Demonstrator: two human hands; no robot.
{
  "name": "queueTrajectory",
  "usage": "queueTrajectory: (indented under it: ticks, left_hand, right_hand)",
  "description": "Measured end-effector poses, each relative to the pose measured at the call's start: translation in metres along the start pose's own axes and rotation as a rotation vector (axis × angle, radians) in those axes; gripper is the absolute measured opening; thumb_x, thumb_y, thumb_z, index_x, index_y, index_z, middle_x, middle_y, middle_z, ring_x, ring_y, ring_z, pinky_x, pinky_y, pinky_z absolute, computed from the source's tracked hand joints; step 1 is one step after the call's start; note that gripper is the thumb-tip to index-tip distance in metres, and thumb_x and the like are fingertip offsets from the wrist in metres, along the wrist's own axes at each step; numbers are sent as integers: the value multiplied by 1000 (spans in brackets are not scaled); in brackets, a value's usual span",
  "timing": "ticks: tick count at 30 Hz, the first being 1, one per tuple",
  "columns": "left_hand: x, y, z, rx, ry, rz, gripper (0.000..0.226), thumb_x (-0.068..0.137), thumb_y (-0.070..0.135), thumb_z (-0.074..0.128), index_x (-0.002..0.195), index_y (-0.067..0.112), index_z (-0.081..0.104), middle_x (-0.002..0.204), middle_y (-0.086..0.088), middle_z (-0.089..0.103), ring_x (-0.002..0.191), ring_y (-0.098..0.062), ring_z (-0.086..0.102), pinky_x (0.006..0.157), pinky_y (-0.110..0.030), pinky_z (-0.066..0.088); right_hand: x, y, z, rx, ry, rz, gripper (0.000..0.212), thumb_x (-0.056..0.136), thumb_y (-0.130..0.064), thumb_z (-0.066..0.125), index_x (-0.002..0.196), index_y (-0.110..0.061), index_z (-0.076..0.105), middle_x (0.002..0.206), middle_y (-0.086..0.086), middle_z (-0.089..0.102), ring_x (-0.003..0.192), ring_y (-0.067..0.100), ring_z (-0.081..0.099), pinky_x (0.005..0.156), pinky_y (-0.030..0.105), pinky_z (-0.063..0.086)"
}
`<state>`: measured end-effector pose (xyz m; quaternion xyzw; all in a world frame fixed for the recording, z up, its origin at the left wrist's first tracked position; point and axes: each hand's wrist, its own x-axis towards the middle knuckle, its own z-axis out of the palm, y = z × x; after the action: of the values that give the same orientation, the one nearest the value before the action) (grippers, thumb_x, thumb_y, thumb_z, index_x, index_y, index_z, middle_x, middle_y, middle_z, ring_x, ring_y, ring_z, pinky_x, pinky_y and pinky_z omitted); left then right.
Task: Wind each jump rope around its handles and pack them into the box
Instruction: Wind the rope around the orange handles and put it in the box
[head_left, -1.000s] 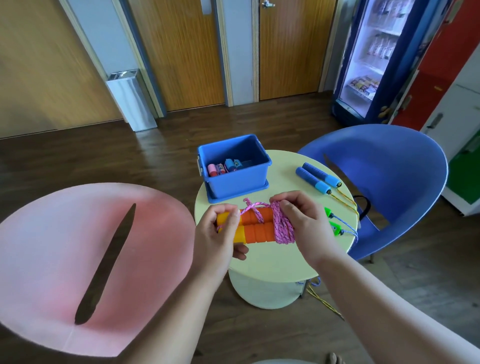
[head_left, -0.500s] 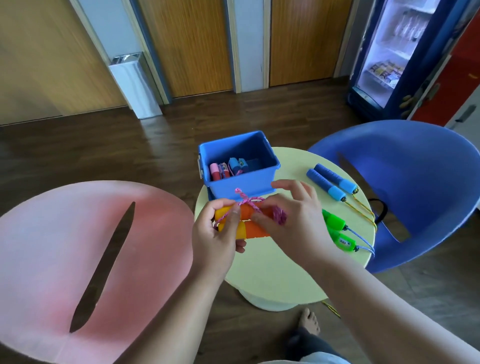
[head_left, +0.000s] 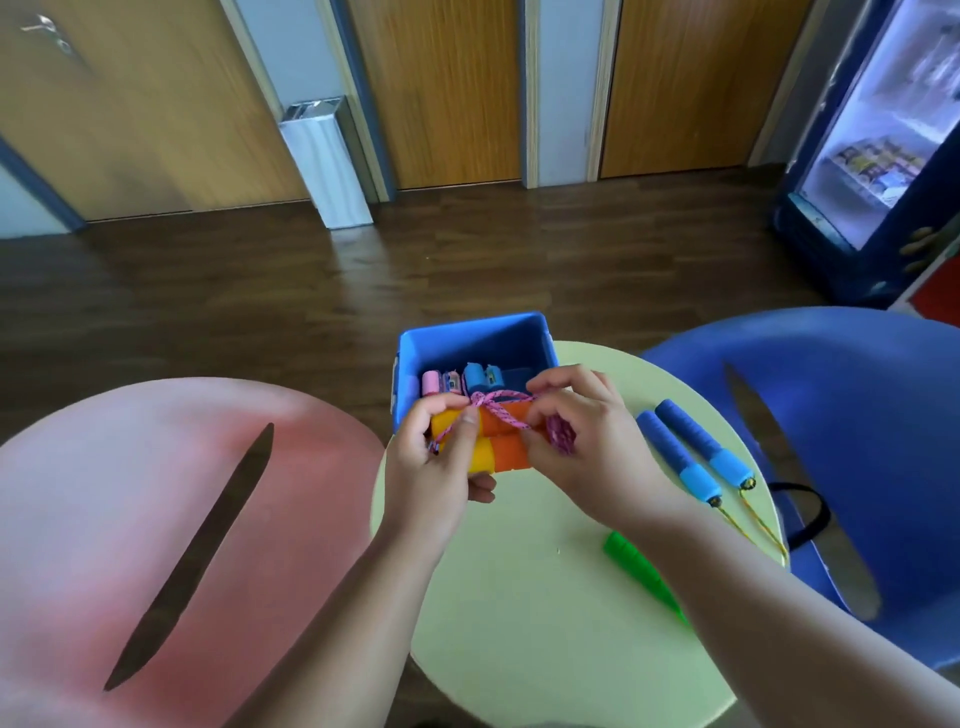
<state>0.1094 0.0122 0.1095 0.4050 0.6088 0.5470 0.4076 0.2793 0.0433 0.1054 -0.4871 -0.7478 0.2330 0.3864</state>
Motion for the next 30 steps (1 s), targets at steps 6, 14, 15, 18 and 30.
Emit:
queueTrajectory:
  ticks: [6,14,15,18,30]
  left_hand:
    - [31,0,-9,14,-55,40,16,101,22,65,99,38,69,110,-1,72,50,-30,65,47,-37,57]
    - [73,-6,-39,-62,-87,7,13,103,21,62,98,32,67,80,-13,70,45,-30,62,44,-33,52]
    - [77,-7,-42,-68,-89,3,12,103,21,62,98,31,67,79,-12,69,44,-29,61,44,-33,52]
    - [84,-9,-49,-71,-100,14,9,103,26,63,97,32,67,78,-5,71,43,-30,61,44,-34,53]
    - [82,0,-63,-67,-37,128,19,107,33,53,98,22,65,65,-4,66,41,-30,55,43,-33,45]
  right_hand:
    - [36,-15,14,-90,5,55,19,78,-33,71,89,-20,80,124,-2,63,114,26,53,96,49,48]
    - [40,-34,15,57,241,216,11,86,-17,72,77,-17,66,99,-5,57,92,13,58,78,21,47]
    - [40,-36,13,62,257,236,12,87,-15,74,78,-20,68,95,-6,56,87,9,57,73,18,45]
    - [40,-39,8,103,191,304,9,89,-19,75,81,-20,71,78,-3,64,67,10,56,63,27,47]
    - [44,-45,-10,377,192,578,17,98,-13,66,87,-1,67,78,7,76,74,19,77,65,39,65]
